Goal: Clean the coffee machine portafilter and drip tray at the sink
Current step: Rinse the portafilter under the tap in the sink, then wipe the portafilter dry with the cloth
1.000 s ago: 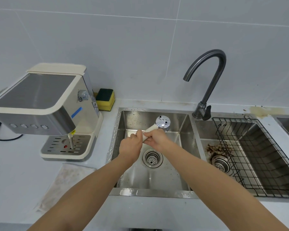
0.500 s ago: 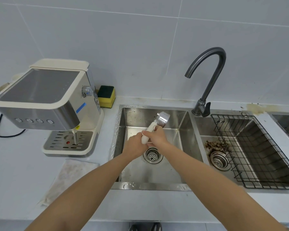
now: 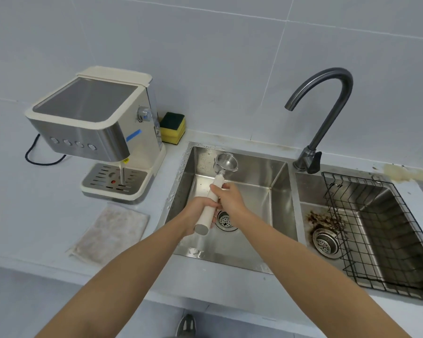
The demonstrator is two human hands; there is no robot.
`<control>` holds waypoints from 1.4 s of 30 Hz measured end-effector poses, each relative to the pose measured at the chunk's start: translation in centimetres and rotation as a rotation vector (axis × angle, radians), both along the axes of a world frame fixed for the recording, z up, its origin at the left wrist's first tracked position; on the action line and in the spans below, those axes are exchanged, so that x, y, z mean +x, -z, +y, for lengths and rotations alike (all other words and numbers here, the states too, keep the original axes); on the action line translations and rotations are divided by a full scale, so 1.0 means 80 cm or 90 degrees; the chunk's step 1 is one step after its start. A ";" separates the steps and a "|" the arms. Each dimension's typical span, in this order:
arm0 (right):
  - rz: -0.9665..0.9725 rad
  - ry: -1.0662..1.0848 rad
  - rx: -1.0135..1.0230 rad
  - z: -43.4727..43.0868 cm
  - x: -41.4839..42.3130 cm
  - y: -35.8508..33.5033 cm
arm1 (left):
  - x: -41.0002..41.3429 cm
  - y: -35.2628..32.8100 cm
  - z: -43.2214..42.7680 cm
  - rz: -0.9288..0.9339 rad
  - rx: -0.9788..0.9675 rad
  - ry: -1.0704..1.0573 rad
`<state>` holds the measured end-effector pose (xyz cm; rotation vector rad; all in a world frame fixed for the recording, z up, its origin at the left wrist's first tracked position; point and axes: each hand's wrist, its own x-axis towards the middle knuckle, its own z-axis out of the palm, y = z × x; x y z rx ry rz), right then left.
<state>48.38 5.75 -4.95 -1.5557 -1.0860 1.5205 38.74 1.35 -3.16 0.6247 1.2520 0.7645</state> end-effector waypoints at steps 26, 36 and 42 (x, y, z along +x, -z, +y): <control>-0.047 -0.206 -0.167 -0.063 -0.085 0.045 | -0.135 0.034 -0.155 0.148 0.066 -0.203; -0.101 -0.186 -0.186 -0.083 -0.208 0.074 | -0.254 0.046 -0.231 0.148 0.023 -0.268; -0.097 -0.107 -0.207 -0.079 -0.238 0.089 | -0.297 0.056 -0.254 0.129 0.014 -0.240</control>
